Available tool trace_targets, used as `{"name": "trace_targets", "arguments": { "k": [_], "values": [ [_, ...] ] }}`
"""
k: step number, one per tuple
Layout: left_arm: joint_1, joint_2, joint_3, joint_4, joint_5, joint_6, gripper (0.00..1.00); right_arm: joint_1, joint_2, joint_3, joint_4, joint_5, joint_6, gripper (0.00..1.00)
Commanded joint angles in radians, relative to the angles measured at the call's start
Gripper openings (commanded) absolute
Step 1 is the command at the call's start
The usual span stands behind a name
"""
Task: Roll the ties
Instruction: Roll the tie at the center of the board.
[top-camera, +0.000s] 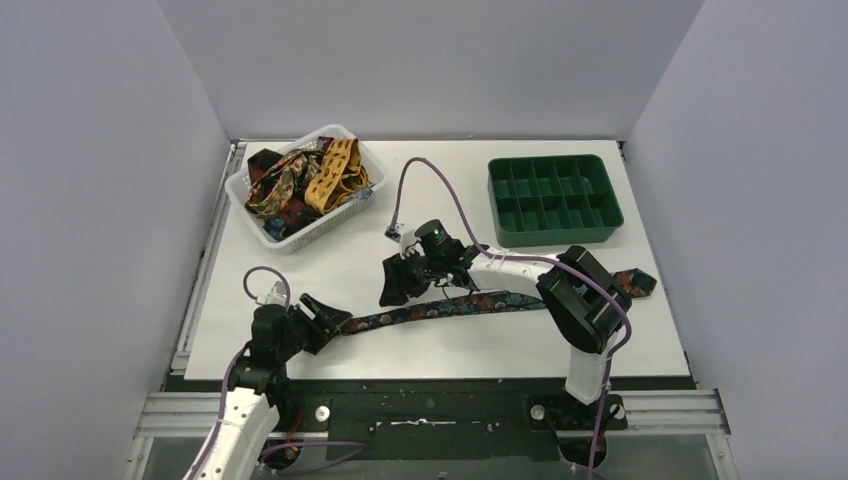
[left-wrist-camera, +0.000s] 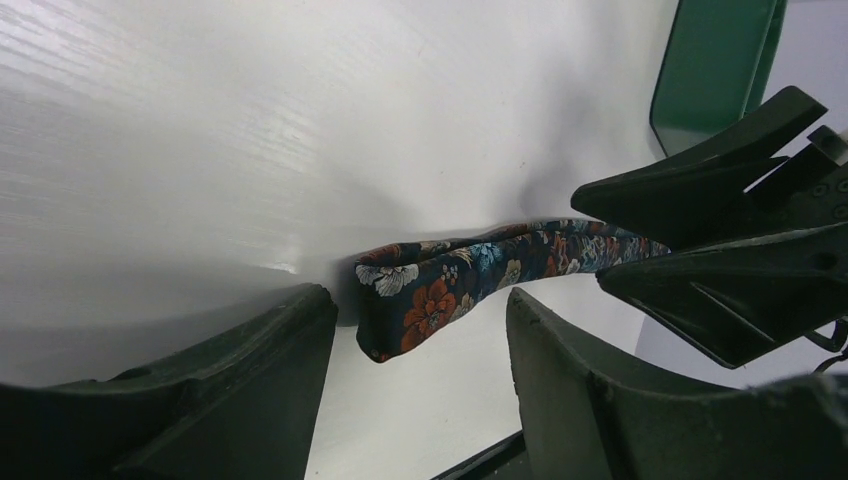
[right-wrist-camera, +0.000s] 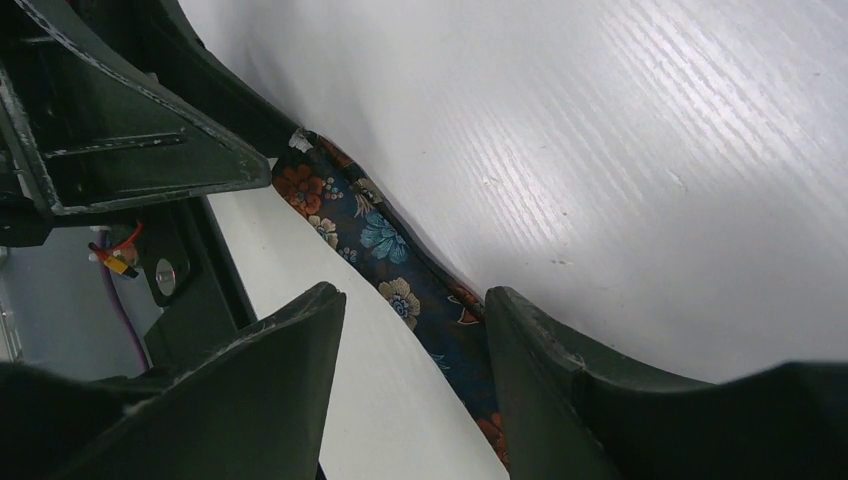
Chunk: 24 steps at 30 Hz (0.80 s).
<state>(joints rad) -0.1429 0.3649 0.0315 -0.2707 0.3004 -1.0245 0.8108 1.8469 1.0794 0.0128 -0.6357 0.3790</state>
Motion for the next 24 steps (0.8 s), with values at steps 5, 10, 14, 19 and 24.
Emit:
{"name": "trace_targets", "arguments": {
  "k": [5, 10, 14, 19, 24],
  "values": [
    [-0.007, 0.184, -0.014, 0.054, 0.027, 0.069, 0.56, -0.006, 0.019, 0.066, -0.001, -0.008, -0.026, 0.52],
    [-0.03, 0.186, -0.018, 0.056, 0.029, 0.071, 0.51, -0.002, 0.04, 0.083, 0.008, -0.04, -0.031, 0.48],
    [-0.046, 0.136, -0.015, 0.016, -0.003, 0.066, 0.47, 0.037, 0.059, 0.09, 0.006, -0.026, -0.086, 0.48],
    [-0.047, 0.126, -0.012, 0.028, -0.026, 0.071, 0.35, 0.086, 0.069, 0.087, 0.009, 0.01, -0.163, 0.5],
    [-0.048, 0.225, 0.014, 0.108, -0.03, 0.104, 0.22, 0.087, 0.075, 0.096, 0.004, 0.015, -0.177, 0.52]
  ]
}}
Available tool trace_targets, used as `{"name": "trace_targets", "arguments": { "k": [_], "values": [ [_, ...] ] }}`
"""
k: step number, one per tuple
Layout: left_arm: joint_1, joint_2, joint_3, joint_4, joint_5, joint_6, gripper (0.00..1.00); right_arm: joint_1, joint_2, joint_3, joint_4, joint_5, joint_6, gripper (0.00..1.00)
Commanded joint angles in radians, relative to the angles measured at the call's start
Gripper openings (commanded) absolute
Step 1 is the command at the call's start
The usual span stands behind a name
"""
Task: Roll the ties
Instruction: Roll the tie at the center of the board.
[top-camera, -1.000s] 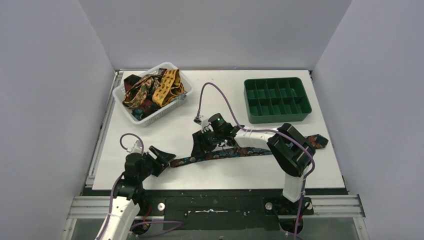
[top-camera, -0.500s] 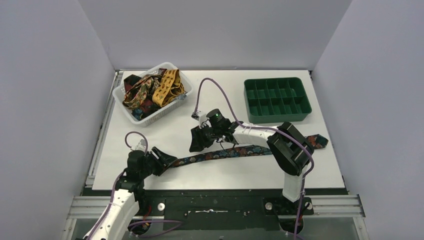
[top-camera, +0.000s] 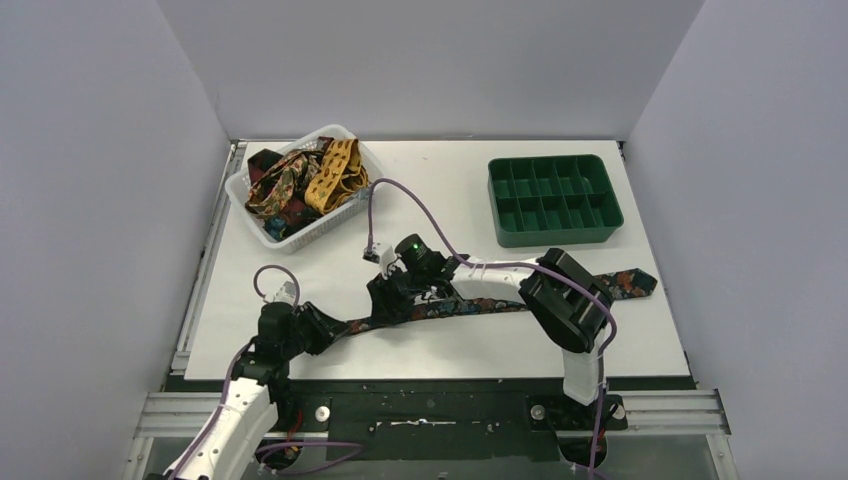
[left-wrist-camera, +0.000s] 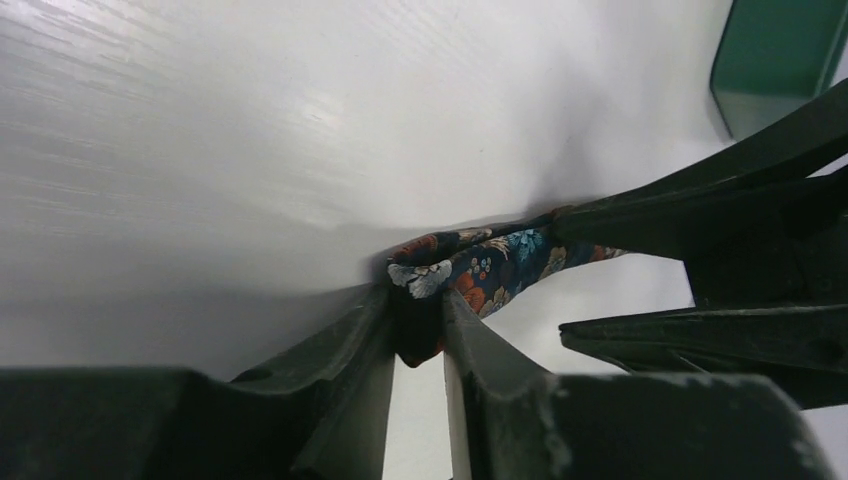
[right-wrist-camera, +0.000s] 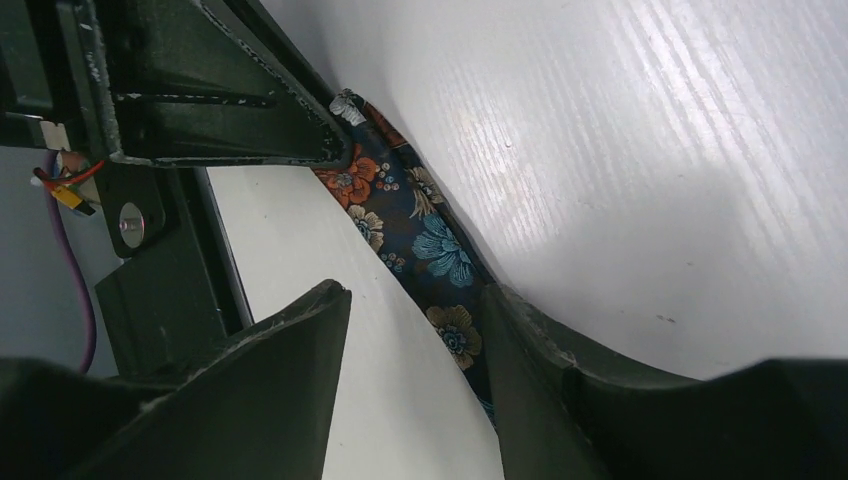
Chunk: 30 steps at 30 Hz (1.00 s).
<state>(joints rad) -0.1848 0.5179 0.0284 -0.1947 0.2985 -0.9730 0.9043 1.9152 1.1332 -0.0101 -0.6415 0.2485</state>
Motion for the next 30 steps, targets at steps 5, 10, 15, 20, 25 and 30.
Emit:
{"name": "trace_targets", "arguments": {
  "k": [5, 10, 15, 20, 25, 30],
  "values": [
    [-0.026, 0.193, 0.061, 0.111, -0.046, 0.081, 0.02, 0.004, -0.025, 0.007, 0.065, 0.067, -0.126, 0.61],
    [-0.038, 0.292, 0.132, 0.151, -0.098, 0.103, 0.0, 0.004, -0.08, -0.037, 0.121, 0.158, -0.28, 0.65],
    [-0.054, 0.369, 0.167, 0.162, -0.125, 0.107, 0.0, 0.005, -0.073, -0.026, 0.133, 0.107, -0.387, 0.71],
    [-0.076, 0.364, 0.165, 0.166, -0.15, 0.102, 0.0, 0.014, 0.0, 0.039, 0.123, 0.03, -0.399, 0.71],
    [-0.079, 0.344, 0.168, 0.153, -0.158, 0.116, 0.0, 0.015, 0.086, 0.146, 0.08, 0.079, -0.285, 0.63],
    [-0.08, 0.328, 0.172, 0.133, -0.182, 0.119, 0.0, 0.032, 0.128, 0.159, 0.065, 0.146, -0.199, 0.59]
  ]
}}
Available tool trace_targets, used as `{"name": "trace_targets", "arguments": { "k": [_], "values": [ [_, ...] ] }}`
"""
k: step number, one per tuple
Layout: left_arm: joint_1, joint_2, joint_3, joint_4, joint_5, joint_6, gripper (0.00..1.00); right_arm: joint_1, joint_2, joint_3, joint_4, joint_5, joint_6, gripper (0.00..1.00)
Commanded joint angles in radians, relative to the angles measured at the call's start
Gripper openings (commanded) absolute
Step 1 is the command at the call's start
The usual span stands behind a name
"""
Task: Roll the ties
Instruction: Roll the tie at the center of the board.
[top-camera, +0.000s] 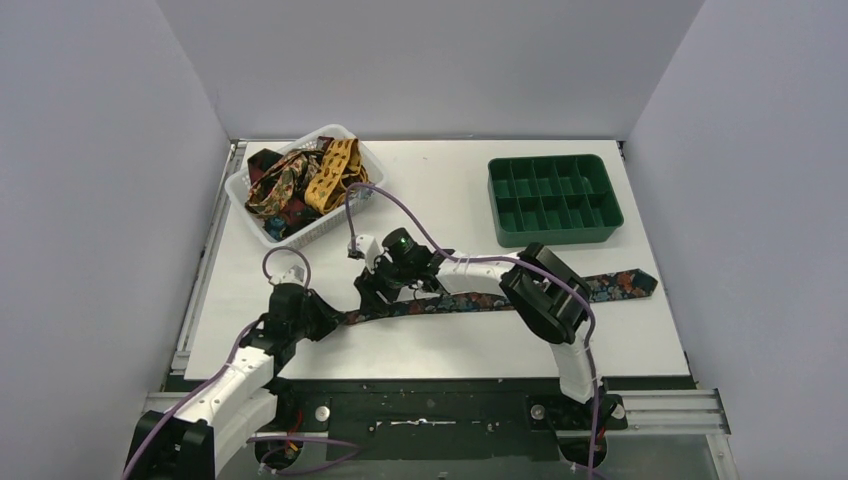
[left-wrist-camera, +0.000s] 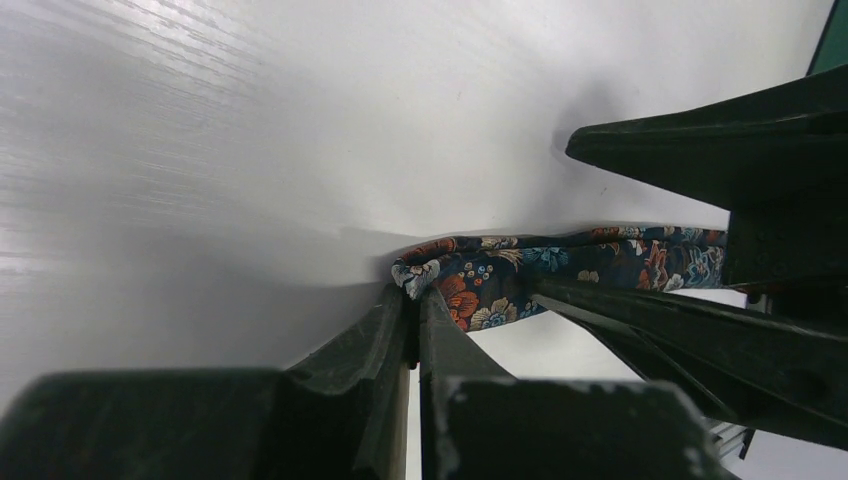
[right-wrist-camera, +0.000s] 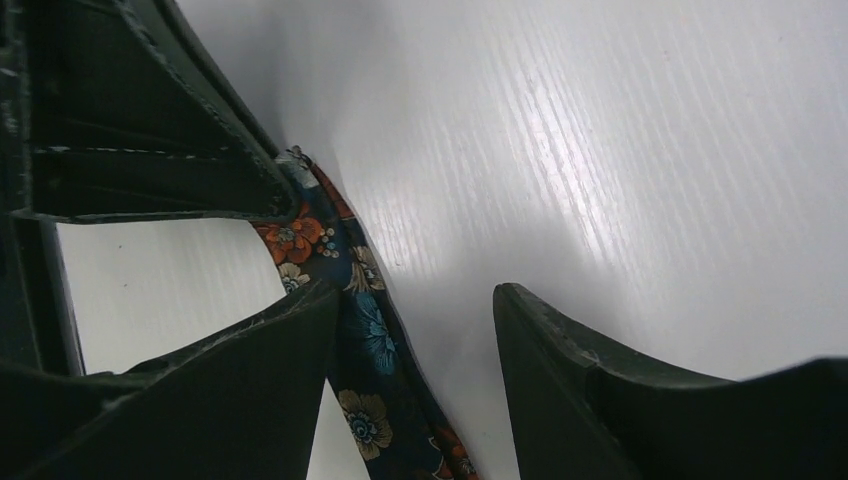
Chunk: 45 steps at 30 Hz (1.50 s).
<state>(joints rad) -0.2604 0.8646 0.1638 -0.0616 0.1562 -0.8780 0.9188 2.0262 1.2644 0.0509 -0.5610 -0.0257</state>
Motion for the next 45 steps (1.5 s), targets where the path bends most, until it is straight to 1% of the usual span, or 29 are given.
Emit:
{"name": "trace_targets", "arguments": {
  "k": [1, 3, 5, 7, 9, 10, 12, 13, 14, 15, 16, 17, 19, 20, 21, 22, 25, 27, 31, 35, 36, 45],
  "values": [
    [-0.005, -0.02, 0.039, -0.003, -0.041, 0.023, 0.0, 0.018, 0.012, 0.023, 0.001, 0.103, 0.094, 0.58],
    [-0.007, -0.02, 0.042, -0.012, -0.044, 0.023, 0.0, 0.018, -0.007, 0.029, -0.029, 0.186, 0.155, 0.55],
    [-0.007, -0.02, 0.043, -0.019, -0.05, 0.021, 0.0, 0.015, -0.047, 0.034, -0.047, 0.216, 0.177, 0.57],
    [-0.008, -0.018, 0.045, -0.033, -0.056, 0.014, 0.0, 0.012, -0.107, 0.027, -0.082, 0.274, 0.209, 0.57],
    [-0.009, -0.02, 0.047, -0.043, -0.061, 0.004, 0.0, 0.009, -0.172, 0.007, -0.094, 0.34, 0.248, 0.6],
    [-0.01, -0.022, 0.046, -0.045, -0.062, -0.001, 0.0, 0.004, -0.207, -0.008, -0.095, 0.371, 0.267, 0.63],
    [-0.01, -0.031, 0.044, -0.046, -0.062, -0.013, 0.0, -0.004, -0.287, -0.067, -0.047, 0.463, 0.348, 0.77],
    [-0.01, -0.035, 0.042, -0.047, -0.063, -0.017, 0.0, -0.007, -0.319, -0.104, -0.025, 0.511, 0.409, 0.92],
    [-0.011, -0.04, 0.041, -0.046, -0.062, -0.02, 0.0, -0.017, -0.347, -0.129, -0.026, 0.537, 0.474, 0.99],
    [-0.011, -0.046, 0.039, -0.047, -0.06, -0.023, 0.0, -0.046, -0.374, -0.162, -0.003, 0.525, 0.541, 1.0],
    [-0.011, -0.05, 0.039, -0.045, -0.058, -0.025, 0.0, -0.084, -0.386, -0.209, 0.052, 0.423, 0.589, 1.0],
    [-0.011, -0.054, 0.039, -0.046, -0.057, -0.025, 0.0, -0.134, -0.384, -0.254, 0.155, 0.28, 0.634, 1.0],
    [-0.011, -0.058, 0.04, -0.054, -0.057, -0.033, 0.0, -0.209, -0.335, -0.311, 0.3, 0.062, 0.802, 1.0],
    [-0.011, -0.059, 0.04, -0.055, -0.056, -0.038, 0.0, -0.225, -0.297, -0.314, 0.351, -0.01, 0.863, 0.98],
    [-0.01, -0.058, 0.04, -0.054, -0.054, -0.047, 0.0, -0.227, -0.271, -0.311, 0.379, -0.05, 0.901, 0.93],
    [-0.01, -0.058, 0.042, -0.052, -0.051, -0.054, 0.0, -0.216, -0.254, -0.308, 0.383, -0.048, 0.916, 0.89],
    [-0.01, -0.057, 0.049, -0.054, -0.041, -0.07, 0.0, -0.168, -0.232, -0.292, 0.35, 0.03, 0.974, 0.82],
    [-0.01, -0.056, 0.062, -0.073, -0.044, -0.069, 0.0, -0.132, -0.203, -0.254, 0.318, 0.025, 0.992, 0.66],
    [-0.01, -0.051, 0.088, -0.124, -0.065, -0.057, 0.0, -0.055, -0.168, -0.204, 0.286, 0.036, 0.963, 0.36],
    [-0.01, -0.051, 0.095, -0.136, -0.072, -0.052, 0.0, -0.018, -0.13, -0.164, 0.245, 0.034, 0.943, 0.16],
    [-0.01, -0.053, 0.094, -0.136, -0.073, -0.052, 0.0, -0.016, -0.123, -0.159, 0.238, 0.031, 0.945, 0.12],
    [-0.01, -0.043, 0.099, -0.127, -0.074, -0.05, 0.0, 0.001, -0.043, -0.102, 0.119, 0.023, 0.909, 0.09]
  ]
}}
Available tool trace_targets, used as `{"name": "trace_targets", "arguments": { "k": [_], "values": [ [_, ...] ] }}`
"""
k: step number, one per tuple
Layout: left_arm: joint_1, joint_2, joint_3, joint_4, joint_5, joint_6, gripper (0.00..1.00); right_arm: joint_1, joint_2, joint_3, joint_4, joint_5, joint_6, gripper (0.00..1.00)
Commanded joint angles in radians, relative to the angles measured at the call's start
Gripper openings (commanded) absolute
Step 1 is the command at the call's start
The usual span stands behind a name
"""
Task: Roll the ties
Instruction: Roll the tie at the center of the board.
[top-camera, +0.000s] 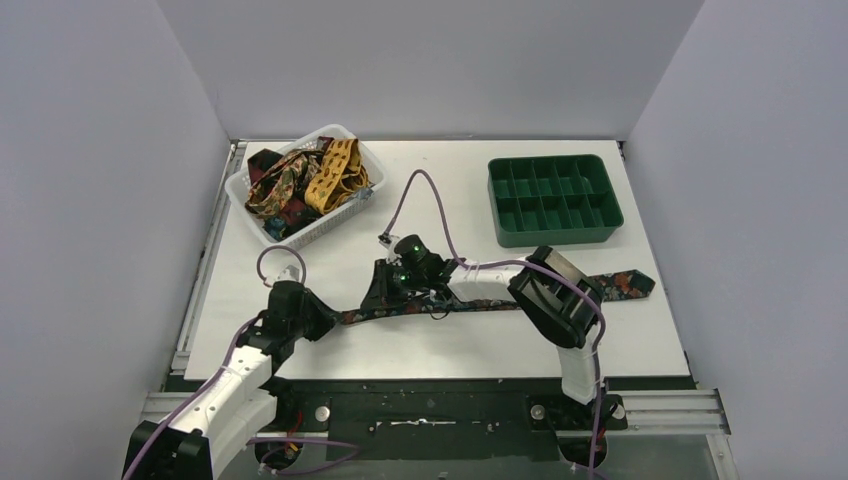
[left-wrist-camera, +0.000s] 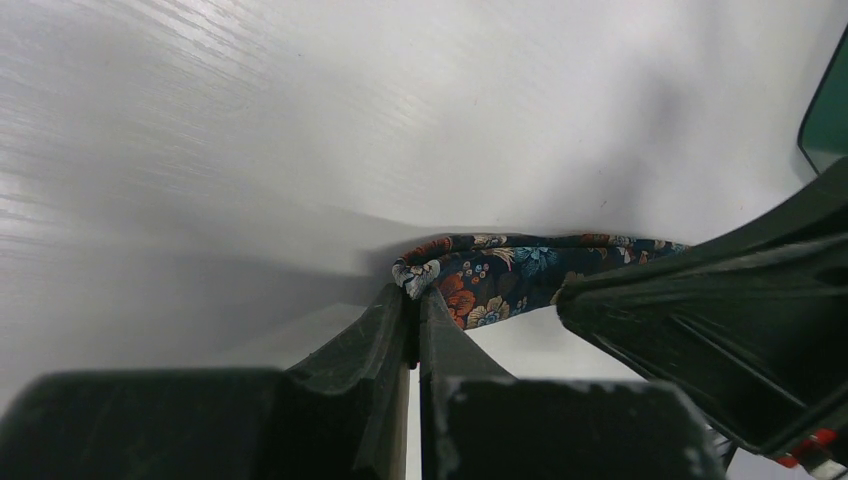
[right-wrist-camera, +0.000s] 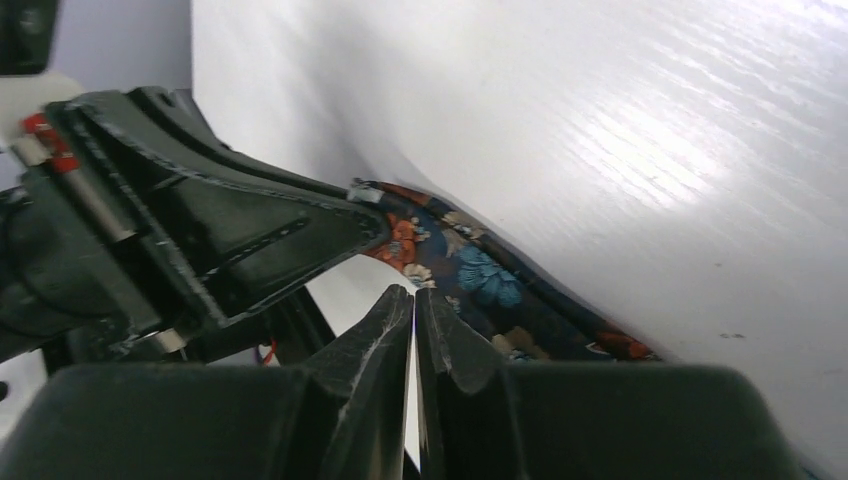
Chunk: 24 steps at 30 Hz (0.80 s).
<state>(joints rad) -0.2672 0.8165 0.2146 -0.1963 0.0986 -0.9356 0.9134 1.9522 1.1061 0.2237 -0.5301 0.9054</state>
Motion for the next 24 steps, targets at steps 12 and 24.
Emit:
{"name": "trace_targets", "arguments": {
  "k": [12, 24],
  "values": [
    [-0.003, 0.035, 0.04, 0.038, -0.017, 0.001, 0.0, 0.023, 0.021, 0.095, -0.1, 0.017, -0.1, 0.09],
    [-0.003, 0.037, 0.034, 0.052, -0.011, 0.0, 0.0, 0.019, 0.075, 0.104, -0.149, 0.029, -0.105, 0.09]
  ]
}}
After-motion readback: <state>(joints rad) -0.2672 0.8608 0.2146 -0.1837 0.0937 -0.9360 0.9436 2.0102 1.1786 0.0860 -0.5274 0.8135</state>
